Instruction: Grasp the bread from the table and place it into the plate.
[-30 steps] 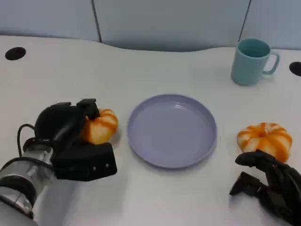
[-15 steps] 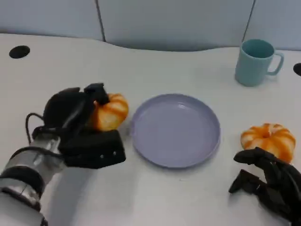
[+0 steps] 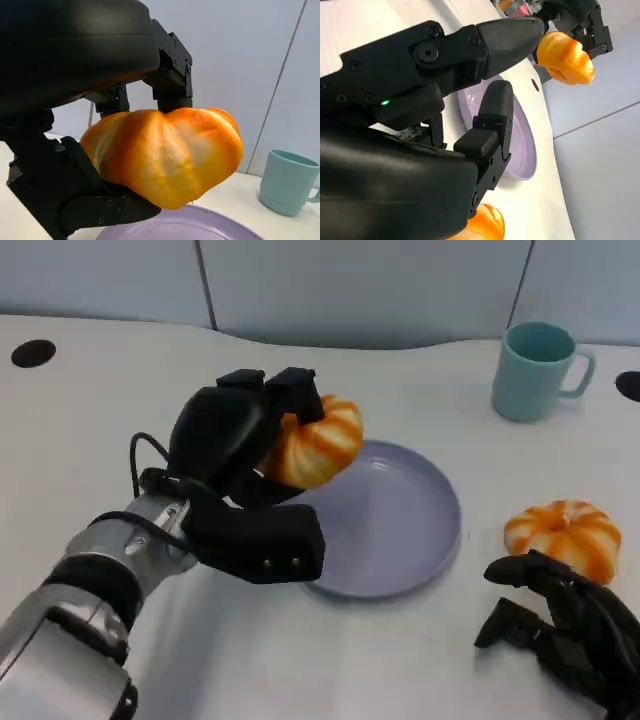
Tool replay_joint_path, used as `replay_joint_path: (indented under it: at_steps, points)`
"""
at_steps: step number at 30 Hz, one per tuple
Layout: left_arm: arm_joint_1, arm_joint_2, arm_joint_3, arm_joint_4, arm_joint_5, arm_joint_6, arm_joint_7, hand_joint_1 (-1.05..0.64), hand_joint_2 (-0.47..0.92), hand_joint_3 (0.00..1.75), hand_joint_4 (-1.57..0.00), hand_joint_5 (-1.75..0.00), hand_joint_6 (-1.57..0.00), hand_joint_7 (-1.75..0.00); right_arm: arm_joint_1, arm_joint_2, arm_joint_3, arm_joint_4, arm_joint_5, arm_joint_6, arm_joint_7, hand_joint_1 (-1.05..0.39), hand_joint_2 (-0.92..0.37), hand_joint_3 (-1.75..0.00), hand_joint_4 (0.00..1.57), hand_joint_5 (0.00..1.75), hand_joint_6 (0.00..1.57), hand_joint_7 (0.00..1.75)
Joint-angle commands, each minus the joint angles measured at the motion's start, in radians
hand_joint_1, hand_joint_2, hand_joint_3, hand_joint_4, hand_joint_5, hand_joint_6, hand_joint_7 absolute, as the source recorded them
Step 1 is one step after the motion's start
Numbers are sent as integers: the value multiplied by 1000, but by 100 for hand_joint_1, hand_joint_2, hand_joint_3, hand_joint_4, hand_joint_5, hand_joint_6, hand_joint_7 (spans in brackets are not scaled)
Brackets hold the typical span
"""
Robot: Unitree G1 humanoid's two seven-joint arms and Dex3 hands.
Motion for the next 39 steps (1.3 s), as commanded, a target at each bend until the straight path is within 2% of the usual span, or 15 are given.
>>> replay_joint_path:
  at_steps: [1,3,6,10,24,26,27,28,29,30,32,34,36,38,39]
  points:
    - [-44,-3,-41,-12,33,-78,-2,-6,34,133,-91,-175,-69,-175,6,-7,0,25,-4,-7,7,-46,-92,-18,63,144,64,100]
    - [-46,-3,-42,-7,34,-83,1,-6,34,134,-91,-175,-69,-175,5,-7,0,27,-4,-9,7,-46,-92,-18,63,144,64,100]
    - [-64,-27,-55,4,29,-101,-101,-14,41,133,-96,-175,-77,-175,6,-7,2,26,-5,-4,-1,-46,-92,-17,64,144,65,101]
    - [-77,-43,-37,17,-12,-105,-276,-16,48,130,-97,-175,-79,-175,3,-4,1,32,-1,-9,4,-47,-92,-15,64,144,65,102]
    - [-73,-43,-21,7,-20,-102,-312,-16,50,127,-97,-175,-79,-175,2,-4,1,35,-1,-11,5,-47,-92,-15,64,145,64,103]
    - [-92,-61,-38,31,-10,-57,-392,-19,49,123,-93,-175,-76,-175,8,-1,2,25,0,-13,5,-45,-92,-17,63,144,63,103]
    - [-100,-67,-48,41,1,-26,-415,-20,49,119,-89,-170,-74,-167,10,0,2,24,1,-16,6,-45,-92,-17,63,144,63,103]
    - [-105,-71,-54,45,7,-4,-431,-19,53,107,-85,-159,-77,-144,11,1,3,23,0,-18,6,-45,-92,-18,63,144,62,103]
    - [-106,-71,-55,46,6,7,-439,-21,61,88,-82,-148,-80,-119,12,1,4,22,-1,-18,3,-45,-92,-18,62,144,62,103]
    - [-105,-72,-53,46,0,11,-450,-23,72,60,-78,-136,-83,-91,12,1,4,21,-3,-18,1,-46,-92,-18,62,144,62,103]
    - [-104,-72,-48,45,-8,11,-464,-24,87,26,-75,-122,-87,-59,13,0,5,20,-5,-18,-1,-46,-92,-18,63,144,62,103]
    - [-106,-69,-57,43,2,18,-466,-25,91,19,-75,-119,-89,-52,12,0,5,22,-4,-21,0,-46,-92,-18,63,144,62,104]
    - [-111,-67,-75,43,22,37,-469,-34,92,10,-50,-82,-60,-21,13,-2,7,18,-5,-17,0,-47,-92,-18,63,145,62,104]
    - [-113,-66,-83,42,26,46,-470,-38,92,8,-45,-67,-54,-10,13,-3,7,17,-5,-14,-1,-48,-92,-18,63,145,62,104]
    - [-113,-66,-85,42,25,47,-470,-38,92,8,-45,-65,-53,-9,13,-3,7,16,-5,-14,-1,-48,-92,-18,63,145,62,104]
